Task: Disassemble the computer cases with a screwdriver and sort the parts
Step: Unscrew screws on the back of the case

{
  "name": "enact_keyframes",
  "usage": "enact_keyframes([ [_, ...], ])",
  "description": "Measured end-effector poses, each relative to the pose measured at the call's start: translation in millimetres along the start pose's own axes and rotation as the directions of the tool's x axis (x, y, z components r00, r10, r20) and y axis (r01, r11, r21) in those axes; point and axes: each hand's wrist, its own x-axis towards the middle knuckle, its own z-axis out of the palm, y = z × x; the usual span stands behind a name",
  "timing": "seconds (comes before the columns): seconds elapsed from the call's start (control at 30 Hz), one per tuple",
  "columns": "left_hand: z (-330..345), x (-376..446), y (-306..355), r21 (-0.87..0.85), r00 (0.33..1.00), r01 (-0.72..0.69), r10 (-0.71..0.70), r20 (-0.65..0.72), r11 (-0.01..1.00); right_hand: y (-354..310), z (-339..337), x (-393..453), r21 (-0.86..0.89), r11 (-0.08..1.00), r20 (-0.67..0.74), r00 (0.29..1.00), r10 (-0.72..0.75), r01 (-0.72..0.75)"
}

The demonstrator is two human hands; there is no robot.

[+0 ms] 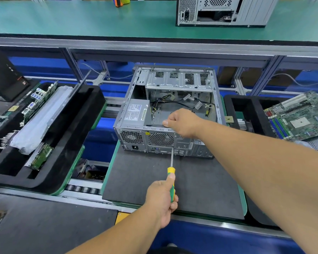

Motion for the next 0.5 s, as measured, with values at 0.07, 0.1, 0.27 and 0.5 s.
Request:
enact_keyframes([
  [0.07,-6.3,3.7,-0.1,0.009,0.998,-0.045,0.045,-0.049,0.999,0.8,0.1,0.5,0.002,1.0,0.0,1.0,-0.003,0.003],
  [0.1,-9.1,4.8,0.6,0.023,0.996,-0.064,0.065,-0.063,0.998,1.1,0.1,0.8,0.001,1.0,-0.001,1.0,-0.005,0.005],
  [0.27,-3.4,2.9,3.8,-0.017,0.999,0.036,-0.036,-0.019,0.999,1.7,1.4,1.7,0.005,1.0,-0.002,1.0,-0.007,0.007],
  [0.5,-3.1,-2.6,8.4,-0.151,0.985,0.128,-0.108,0.132,0.98,0.0,0.5,-0.6,0.006,1.0,-0.006,1.0,-0.009,0.009],
])
